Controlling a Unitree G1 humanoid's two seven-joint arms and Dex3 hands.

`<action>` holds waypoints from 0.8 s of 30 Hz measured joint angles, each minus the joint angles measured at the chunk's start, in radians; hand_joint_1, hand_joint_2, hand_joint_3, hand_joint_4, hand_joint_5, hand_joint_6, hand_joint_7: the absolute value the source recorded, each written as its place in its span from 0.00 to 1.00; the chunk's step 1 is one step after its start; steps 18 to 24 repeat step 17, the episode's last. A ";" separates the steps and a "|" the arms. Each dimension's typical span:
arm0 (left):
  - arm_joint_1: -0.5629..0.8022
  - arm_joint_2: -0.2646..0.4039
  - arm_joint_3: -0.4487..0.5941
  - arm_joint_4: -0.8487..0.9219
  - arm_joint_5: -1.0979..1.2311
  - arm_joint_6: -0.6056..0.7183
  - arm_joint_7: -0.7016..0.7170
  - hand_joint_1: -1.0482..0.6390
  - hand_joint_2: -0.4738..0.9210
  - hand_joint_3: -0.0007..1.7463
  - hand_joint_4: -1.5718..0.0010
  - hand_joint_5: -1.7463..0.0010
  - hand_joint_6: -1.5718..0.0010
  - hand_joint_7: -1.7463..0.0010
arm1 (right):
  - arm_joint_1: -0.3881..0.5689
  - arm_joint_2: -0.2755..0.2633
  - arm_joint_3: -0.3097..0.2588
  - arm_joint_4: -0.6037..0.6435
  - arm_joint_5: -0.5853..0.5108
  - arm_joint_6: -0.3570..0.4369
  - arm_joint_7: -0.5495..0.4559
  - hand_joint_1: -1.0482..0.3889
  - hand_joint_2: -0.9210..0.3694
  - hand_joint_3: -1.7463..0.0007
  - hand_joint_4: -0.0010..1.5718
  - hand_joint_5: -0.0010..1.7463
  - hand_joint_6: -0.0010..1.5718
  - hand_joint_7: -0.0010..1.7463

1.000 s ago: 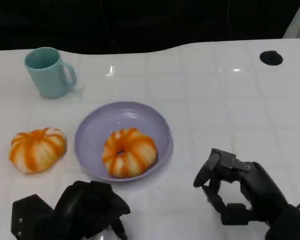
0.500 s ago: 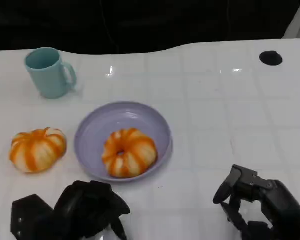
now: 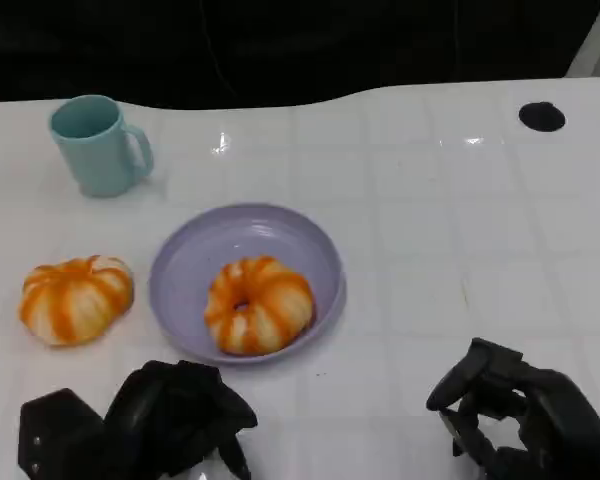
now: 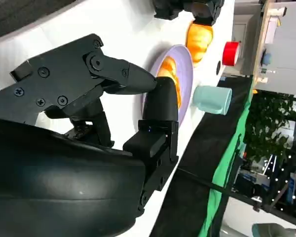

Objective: Grasp the bread from the table and place it into the plate.

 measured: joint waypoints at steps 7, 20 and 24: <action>0.003 0.000 0.000 -0.015 0.001 0.002 0.000 0.00 0.90 0.01 0.03 0.50 0.00 0.72 | 0.001 0.000 -0.001 0.000 0.004 0.028 0.005 0.46 0.13 0.61 0.45 1.00 0.46 0.77; 0.003 0.000 0.000 -0.020 0.000 0.005 0.000 0.00 0.90 0.01 0.03 0.49 0.00 0.72 | 0.002 0.000 -0.001 0.000 -0.007 0.028 0.005 0.47 0.12 0.62 0.44 1.00 0.46 0.76; 0.003 0.000 0.000 -0.020 0.000 0.005 0.000 0.00 0.90 0.01 0.03 0.49 0.00 0.72 | 0.002 0.000 -0.001 0.000 -0.007 0.028 0.005 0.47 0.12 0.62 0.44 1.00 0.46 0.76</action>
